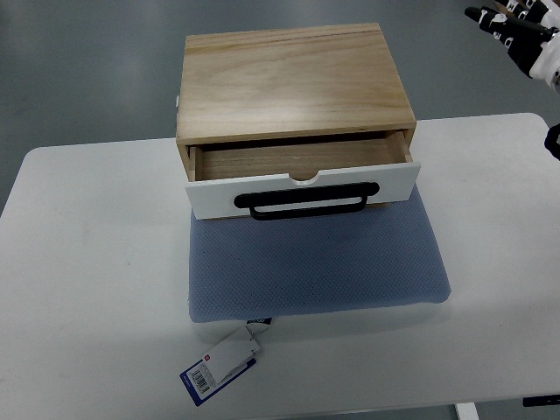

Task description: Open wood drawer with right hand

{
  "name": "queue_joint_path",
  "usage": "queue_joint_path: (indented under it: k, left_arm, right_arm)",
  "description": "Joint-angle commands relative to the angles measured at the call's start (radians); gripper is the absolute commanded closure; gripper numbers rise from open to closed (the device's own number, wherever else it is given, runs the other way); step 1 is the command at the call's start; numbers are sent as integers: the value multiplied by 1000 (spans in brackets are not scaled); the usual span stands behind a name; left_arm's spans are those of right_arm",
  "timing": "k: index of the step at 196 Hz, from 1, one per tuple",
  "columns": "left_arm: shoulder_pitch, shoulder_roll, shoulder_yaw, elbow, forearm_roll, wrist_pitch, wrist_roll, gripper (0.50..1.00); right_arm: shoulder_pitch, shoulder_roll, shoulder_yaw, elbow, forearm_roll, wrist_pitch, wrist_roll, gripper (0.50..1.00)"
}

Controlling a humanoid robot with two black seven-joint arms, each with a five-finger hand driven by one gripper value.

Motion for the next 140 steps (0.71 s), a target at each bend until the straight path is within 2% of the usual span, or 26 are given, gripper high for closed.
queue_joint_path:
  k: [1,45,140]
  left_arm:
    - [1,0,0,0,0,0,0,500]
    - [-1,0,0,0,0,0,0,500]
    - [1,0,0,0,0,0,0,500]
  right_arm:
    - [-55,45,60,-15,-49,-12,-9,572]
    - [-140,113,149,-24,-83,-57,-36,570]
    - [-209,177,209,-30,-83,-52,-27,568]
